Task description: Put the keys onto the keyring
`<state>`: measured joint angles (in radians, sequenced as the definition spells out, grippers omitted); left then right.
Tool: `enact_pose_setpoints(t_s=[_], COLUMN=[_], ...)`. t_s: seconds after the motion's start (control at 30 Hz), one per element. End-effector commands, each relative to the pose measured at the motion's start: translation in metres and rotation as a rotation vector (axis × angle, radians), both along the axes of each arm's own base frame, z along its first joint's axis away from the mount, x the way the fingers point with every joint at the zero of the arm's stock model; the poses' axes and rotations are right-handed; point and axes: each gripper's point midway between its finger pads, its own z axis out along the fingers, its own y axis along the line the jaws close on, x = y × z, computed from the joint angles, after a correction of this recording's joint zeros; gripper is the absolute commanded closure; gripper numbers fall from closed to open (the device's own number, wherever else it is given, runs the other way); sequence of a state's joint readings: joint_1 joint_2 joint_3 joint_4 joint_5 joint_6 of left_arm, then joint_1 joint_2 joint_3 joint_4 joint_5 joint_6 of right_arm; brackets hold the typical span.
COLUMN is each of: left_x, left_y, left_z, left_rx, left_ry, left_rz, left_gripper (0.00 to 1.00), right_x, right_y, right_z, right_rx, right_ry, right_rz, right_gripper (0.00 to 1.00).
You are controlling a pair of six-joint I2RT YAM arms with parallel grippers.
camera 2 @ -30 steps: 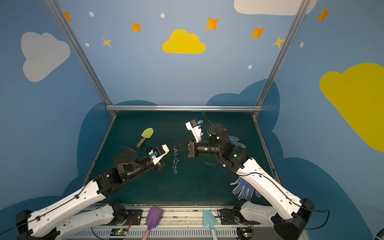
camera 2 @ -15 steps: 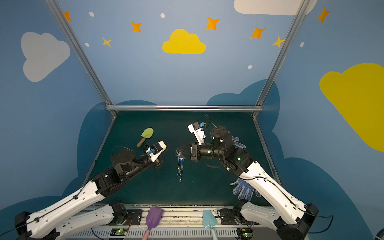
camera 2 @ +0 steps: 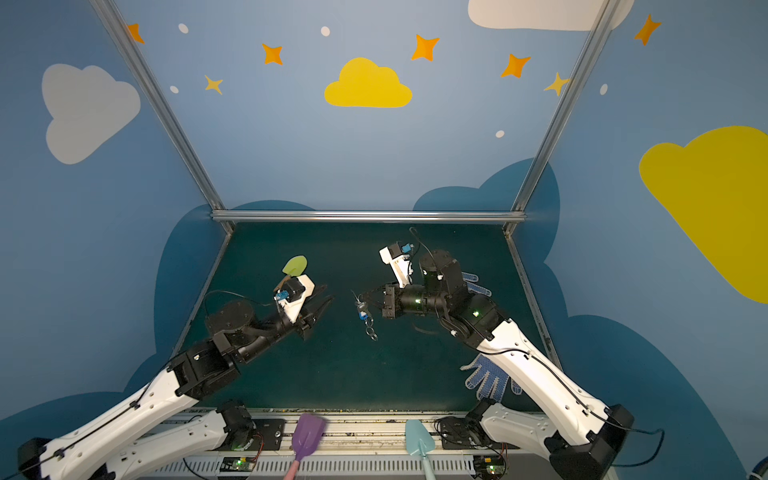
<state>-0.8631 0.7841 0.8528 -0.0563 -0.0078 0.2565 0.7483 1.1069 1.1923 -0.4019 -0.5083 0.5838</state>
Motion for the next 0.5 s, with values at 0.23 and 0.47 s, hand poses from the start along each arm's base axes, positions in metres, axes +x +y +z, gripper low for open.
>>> enact_pose_setpoints(t_s=[0.23, 0.47], left_x=[-0.030, -0.008], left_y=[-0.032, -0.039], left_z=[-0.005, -0.022], left_rx=[-0.019, 0.060], left_ry=[0.194, 0.200], left_rz=[-0.240, -0.138], left_gripper=[0.59, 0.56], right_x=[0.014, 0.024], right_y=[-0.005, -0.005], right_z=[0.008, 0.004], right_rx=[0.015, 0.011], right_ry=[0.032, 0.095], right_rz=[-0.086, -0.125], right_gripper=[1.00, 1.00])
